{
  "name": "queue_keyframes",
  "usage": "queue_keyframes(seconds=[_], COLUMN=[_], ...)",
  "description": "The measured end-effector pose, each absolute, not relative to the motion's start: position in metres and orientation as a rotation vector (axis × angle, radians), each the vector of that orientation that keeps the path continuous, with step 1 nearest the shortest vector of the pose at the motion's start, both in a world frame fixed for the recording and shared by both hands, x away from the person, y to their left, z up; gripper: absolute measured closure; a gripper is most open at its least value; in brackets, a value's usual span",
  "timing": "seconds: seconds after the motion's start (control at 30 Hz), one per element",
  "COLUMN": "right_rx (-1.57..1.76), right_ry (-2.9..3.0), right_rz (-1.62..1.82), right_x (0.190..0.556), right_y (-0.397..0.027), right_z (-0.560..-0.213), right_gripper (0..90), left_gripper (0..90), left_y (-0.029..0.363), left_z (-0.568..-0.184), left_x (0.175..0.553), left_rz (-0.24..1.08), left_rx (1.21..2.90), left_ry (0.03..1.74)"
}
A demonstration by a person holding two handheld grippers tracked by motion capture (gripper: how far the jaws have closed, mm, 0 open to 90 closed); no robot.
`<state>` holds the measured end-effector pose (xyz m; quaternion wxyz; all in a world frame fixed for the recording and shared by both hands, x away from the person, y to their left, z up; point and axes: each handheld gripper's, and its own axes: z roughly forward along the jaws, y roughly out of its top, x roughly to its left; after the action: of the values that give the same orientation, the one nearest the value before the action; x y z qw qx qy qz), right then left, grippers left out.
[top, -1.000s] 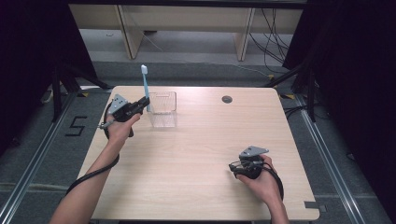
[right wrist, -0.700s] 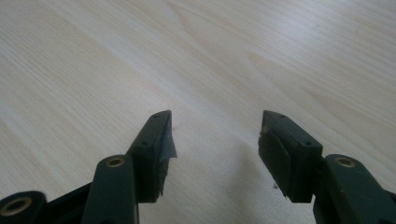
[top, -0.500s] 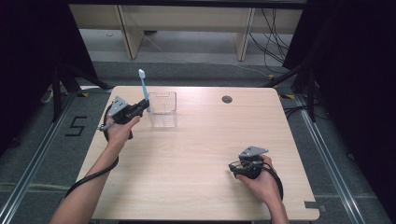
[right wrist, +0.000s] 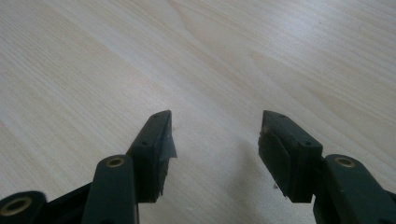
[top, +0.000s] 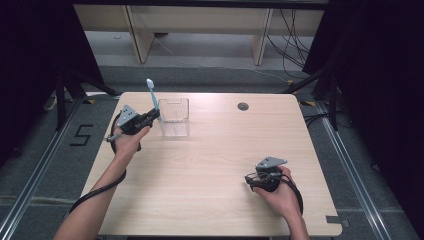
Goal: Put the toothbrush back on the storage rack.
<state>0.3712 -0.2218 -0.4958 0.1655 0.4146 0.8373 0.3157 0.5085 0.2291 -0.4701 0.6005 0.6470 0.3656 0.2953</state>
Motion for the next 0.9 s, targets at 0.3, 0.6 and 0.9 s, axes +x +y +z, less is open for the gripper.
queue_keyframes(seconds=[0.3,0.6,0.9], right_rx=[1.166,1.165,1.144], right_ry=[2.388,2.388,2.396], right_rz=[0.892,0.891,0.892], right_x=[0.3713,0.3713,0.3726], right_y=[-0.2213,-0.2212,-0.2216], right_z=[-0.4968,-0.4969,-0.4973], right_gripper=[45.1,45.1,45.1], left_gripper=[83.0,82.9,82.7], left_y=[0.2284,0.2280,0.2283], left_z=[-0.4721,-0.4729,-0.4734], left_x=[0.5082,0.5075,0.5080], left_rz=[0.684,0.684,0.684], left_rx=[1.521,1.534,1.543], left_ry=[0.862,0.873,0.879])
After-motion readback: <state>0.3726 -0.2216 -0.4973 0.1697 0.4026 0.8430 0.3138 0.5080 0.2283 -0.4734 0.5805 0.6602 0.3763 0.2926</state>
